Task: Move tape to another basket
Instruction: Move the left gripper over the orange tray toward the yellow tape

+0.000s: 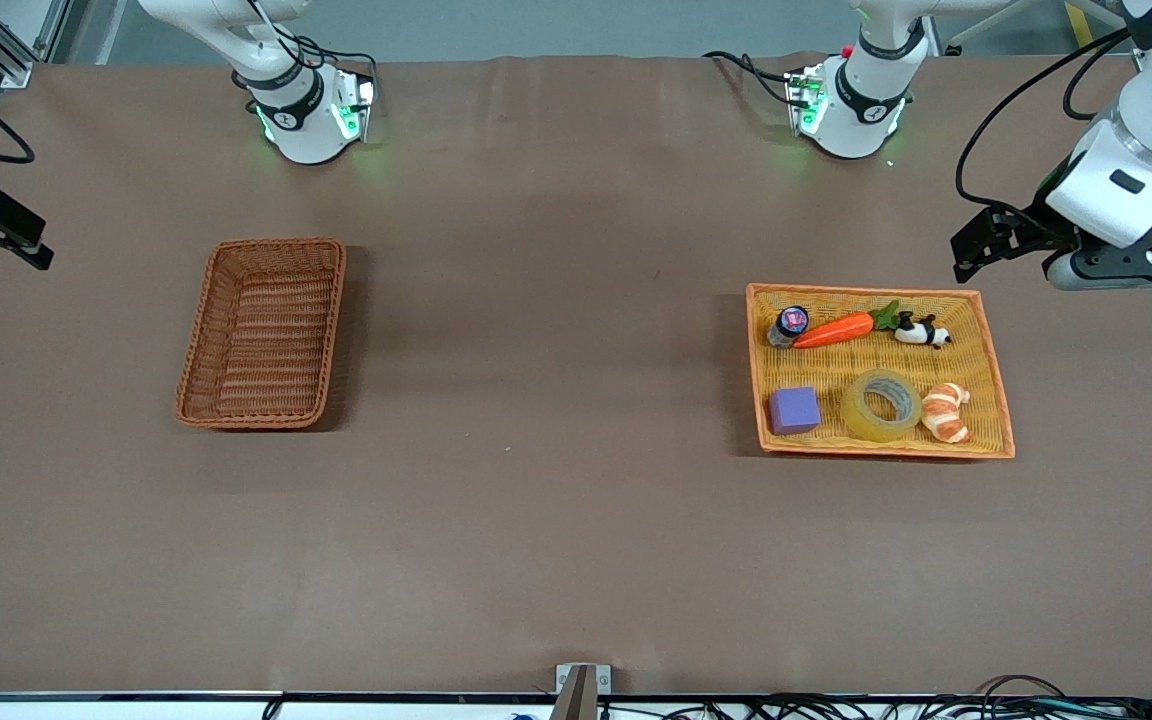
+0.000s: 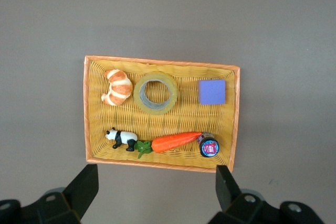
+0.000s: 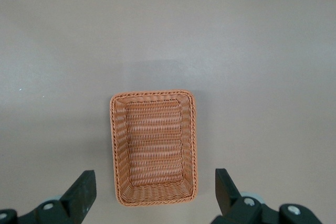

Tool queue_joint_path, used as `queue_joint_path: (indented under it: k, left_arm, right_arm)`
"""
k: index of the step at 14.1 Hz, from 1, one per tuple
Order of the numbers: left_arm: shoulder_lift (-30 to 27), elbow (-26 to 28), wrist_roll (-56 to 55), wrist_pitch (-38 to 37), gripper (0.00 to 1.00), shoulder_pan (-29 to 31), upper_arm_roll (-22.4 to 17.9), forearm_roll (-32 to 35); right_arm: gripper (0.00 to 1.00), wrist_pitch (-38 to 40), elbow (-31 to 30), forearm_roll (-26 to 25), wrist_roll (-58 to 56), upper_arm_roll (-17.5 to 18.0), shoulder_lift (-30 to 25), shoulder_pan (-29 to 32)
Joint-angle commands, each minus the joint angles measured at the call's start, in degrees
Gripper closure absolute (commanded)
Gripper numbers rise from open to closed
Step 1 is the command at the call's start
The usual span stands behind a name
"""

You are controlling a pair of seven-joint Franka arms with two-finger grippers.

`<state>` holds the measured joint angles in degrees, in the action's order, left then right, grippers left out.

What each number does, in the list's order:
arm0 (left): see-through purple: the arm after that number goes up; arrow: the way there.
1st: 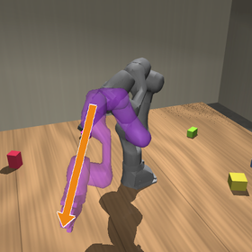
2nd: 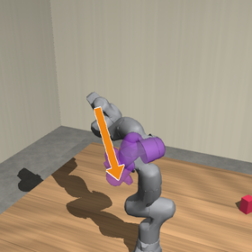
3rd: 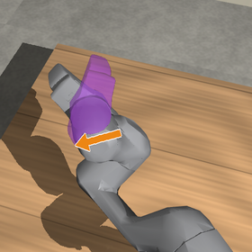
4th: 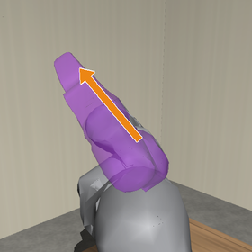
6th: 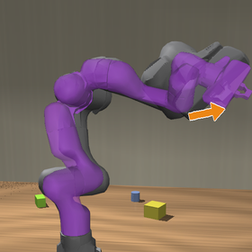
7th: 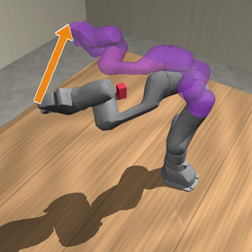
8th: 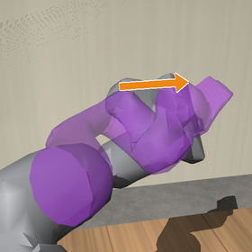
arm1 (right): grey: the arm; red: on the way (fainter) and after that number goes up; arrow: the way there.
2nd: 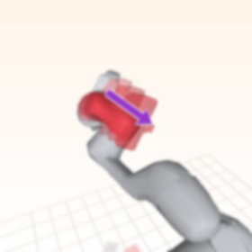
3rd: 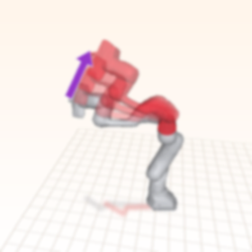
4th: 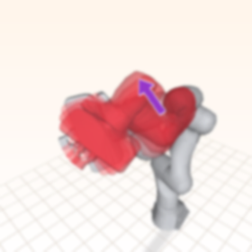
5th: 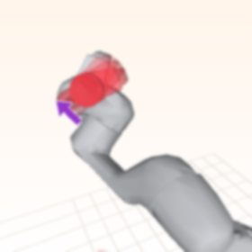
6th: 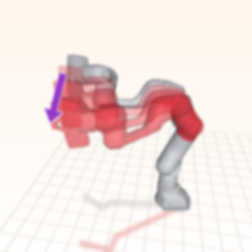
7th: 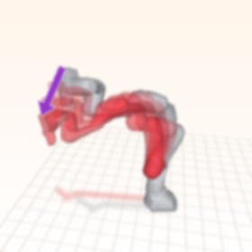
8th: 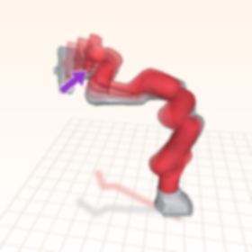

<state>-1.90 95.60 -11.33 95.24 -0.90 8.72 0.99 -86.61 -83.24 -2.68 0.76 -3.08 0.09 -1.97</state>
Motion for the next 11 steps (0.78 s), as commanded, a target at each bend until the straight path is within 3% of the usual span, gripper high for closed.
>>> queue_joint_path:
  k: [1, 5, 11]
  left_arm:
    - [2.76, 0.28, -0.36, -0.67, 0.05, 0.99, 0.07, 0.85]
    - [7.78, 2.55, 1.22, 3.26, 0.02, 4.05, 0.07, 1.03]
    - [10.41, 21.01, 1.57, 27.15, 0.0, 6.96, -0.02, 1.29]
  right_arm:
    - [0.0, 0.12, -0.52, 0.92, 0.38, 0.01, -0.53, 0.21]
    - [0.0, 0.03, -0.52, 0.92, 0.38, 0.01, -0.53, 0.12]
    - [0.0, 0.12, -0.52, 0.92, 0.38, 0.01, -0.53, 0.3]
